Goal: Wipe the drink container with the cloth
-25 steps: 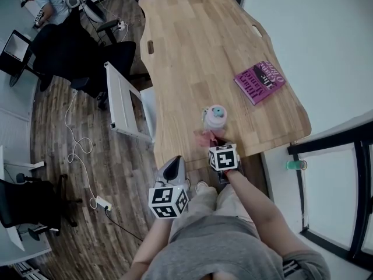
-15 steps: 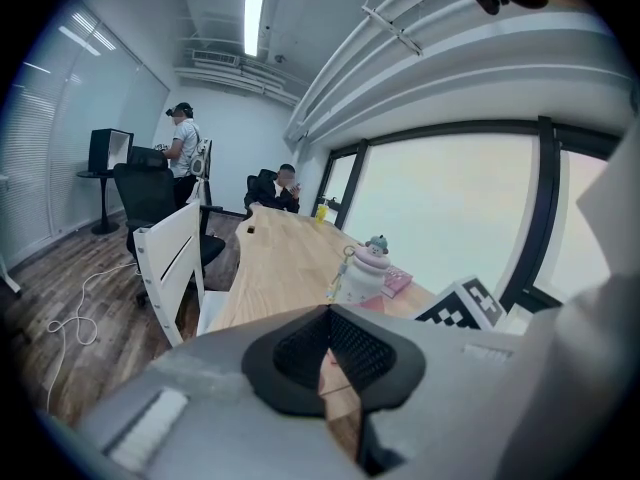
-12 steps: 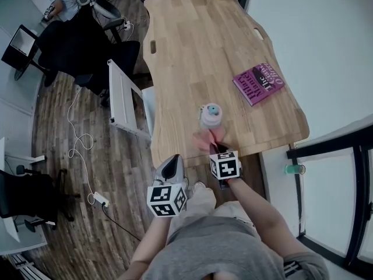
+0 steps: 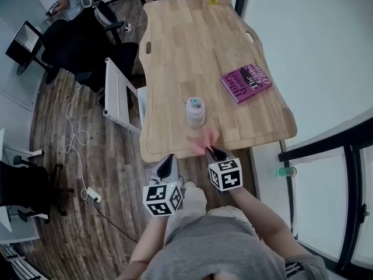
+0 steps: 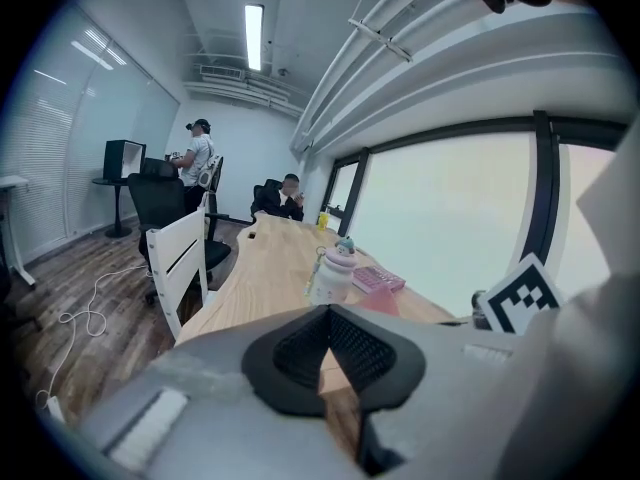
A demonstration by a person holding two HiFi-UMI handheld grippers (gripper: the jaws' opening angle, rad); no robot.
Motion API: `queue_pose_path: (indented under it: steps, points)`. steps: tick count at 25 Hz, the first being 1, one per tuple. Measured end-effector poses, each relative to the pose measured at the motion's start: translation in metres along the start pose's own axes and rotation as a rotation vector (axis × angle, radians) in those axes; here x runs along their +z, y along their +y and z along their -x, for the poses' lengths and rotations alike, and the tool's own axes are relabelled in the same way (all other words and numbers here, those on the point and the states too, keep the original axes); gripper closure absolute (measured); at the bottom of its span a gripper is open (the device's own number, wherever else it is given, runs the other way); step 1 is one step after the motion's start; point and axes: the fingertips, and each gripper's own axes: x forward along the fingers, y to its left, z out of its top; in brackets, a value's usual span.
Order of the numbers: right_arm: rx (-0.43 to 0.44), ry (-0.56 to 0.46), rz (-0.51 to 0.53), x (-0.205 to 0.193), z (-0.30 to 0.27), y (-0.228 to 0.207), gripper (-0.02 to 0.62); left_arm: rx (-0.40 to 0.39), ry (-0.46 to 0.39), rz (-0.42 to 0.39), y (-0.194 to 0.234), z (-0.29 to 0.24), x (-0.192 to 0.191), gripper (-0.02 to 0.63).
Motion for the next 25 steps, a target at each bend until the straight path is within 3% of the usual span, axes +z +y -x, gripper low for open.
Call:
queue_pose_path:
  steps: [15,25]
  points:
    - [0.068,-0.1,0.067,-0.015,0.119,-0.012,0.561,0.007,-0.047,-0.009,-0.09,0.044,-0.029,0.606]
    - [0.112,-0.149,0.031,-0.042,0.181,-0.012,0.561,0.0,-0.058,-0.032,-0.137,0.079,-0.055,0.606]
